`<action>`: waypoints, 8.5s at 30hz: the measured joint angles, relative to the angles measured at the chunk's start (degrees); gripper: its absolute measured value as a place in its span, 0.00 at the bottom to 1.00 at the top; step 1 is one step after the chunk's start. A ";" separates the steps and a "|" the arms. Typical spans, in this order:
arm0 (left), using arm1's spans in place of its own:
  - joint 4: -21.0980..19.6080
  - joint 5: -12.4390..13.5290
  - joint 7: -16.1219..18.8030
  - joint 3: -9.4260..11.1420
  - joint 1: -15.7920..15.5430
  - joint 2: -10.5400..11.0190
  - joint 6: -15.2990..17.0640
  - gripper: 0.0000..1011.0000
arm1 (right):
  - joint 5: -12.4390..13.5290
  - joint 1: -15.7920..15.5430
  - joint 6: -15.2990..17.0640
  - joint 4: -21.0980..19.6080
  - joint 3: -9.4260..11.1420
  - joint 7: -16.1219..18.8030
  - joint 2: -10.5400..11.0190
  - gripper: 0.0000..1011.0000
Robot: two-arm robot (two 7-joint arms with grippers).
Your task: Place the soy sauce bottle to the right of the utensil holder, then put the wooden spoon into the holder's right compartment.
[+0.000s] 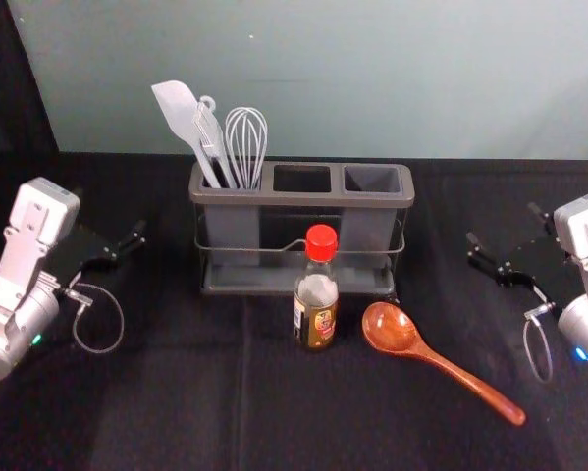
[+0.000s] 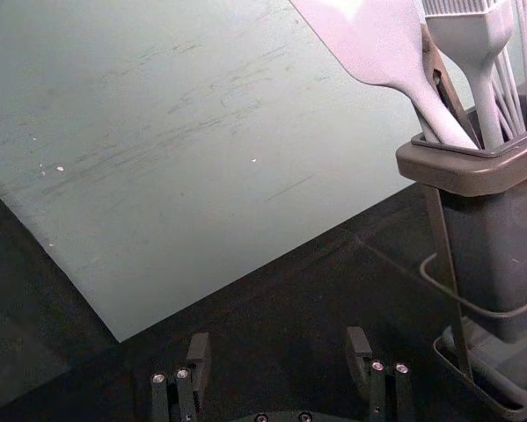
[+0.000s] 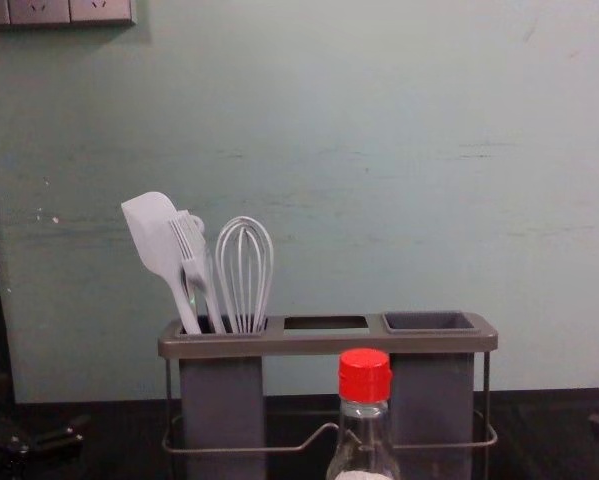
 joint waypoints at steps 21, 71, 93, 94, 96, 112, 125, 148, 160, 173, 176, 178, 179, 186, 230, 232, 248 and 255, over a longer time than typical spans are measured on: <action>0.00 0.00 0.00 0.00 0.00 0.00 0.00 0.99 | -0.18 -0.12 0.01 -0.14 0.09 0.01 0.01 0.99; 0.00 0.00 0.00 0.00 0.00 0.00 0.00 0.99 | 6.49 -6.73 1.49 -14.98 -1.06 20.14 -4.55 0.99; 0.00 0.00 0.00 0.00 0.00 0.00 0.00 0.99 | 3.48 -1.76 2.03 -9.50 -1.29 22.20 -12.89 0.97; 0.00 0.00 0.00 0.00 0.00 0.00 0.00 0.99 | 3.35 -1.75 1.96 -9.41 -1.25 22.24 -13.05 0.96; 0.00 0.00 0.00 0.00 0.00 0.00 0.00 0.99 | 2.90 -1.74 1.85 -9.21 -1.14 22.31 -13.51 0.91; 0.00 0.00 0.00 0.00 0.00 0.00 0.00 0.99 | 1.30 -2.50 2.57 -9.52 0.54 23.65 -15.24 0.45; 0.00 0.00 0.00 0.00 0.00 0.00 0.00 0.99 | 1.54 -4.26 3.42 -12.65 2.65 24.14 -14.80 0.39; 0.00 0.00 0.00 0.00 0.00 0.00 0.00 0.99 | 11.86 -16.86 6.02 -23.83 15.48 22.61 -6.67 0.39; 0.00 0.00 0.00 0.00 0.00 0.00 0.00 0.99 | 9.60 -16.40 3.83 -20.15 19.03 20.65 -6.30 0.39; 0.00 0.00 0.00 0.00 0.00 0.00 0.00 0.99 | 6.99 -6.96 2.09 -9.56 16.57 21.60 -10.50 0.39; 0.00 0.00 0.00 0.00 0.00 0.00 0.00 0.99 | 6.62 -5.45 1.44 -7.82 16.11 21.98 -11.28 0.39; 0.00 0.00 0.00 0.00 0.00 0.00 0.00 0.99 | 6.54 -4.16 0.91 -6.12 15.77 22.15 -12.13 0.39; 0.00 0.00 0.00 0.00 0.00 0.00 0.00 0.99 | 6.63 -3.49 0.73 -5.21 15.67 22.37 -12.67 0.39; 0.00 0.00 0.00 0.00 0.00 0.00 0.00 0.99 | 8.76 -1.98 -0.03 -2.13 15.86 22.89 -14.97 0.39; 0.00 0.00 0.00 0.00 0.00 0.00 0.00 0.99 | 11.77 -2.57 -1.38 -5.92 17.38 23.73 -14.94 0.95; 0.00 0.00 0.00 0.00 0.00 0.00 0.00 0.99 | 11.82 -3.65 -1.06 -7.40 17.78 23.66 -14.20 0.98; 0.00 0.00 0.00 0.00 0.00 0.00 0.00 0.99 | 11.87 -13.46 4.56 -17.48 16.91 25.57 -6.34 0.99; 0.00 0.00 0.00 0.00 0.00 0.00 0.00 0.99 | 10.89 -14.40 5.78 -18.29 14.86 26.40 -4.71 0.99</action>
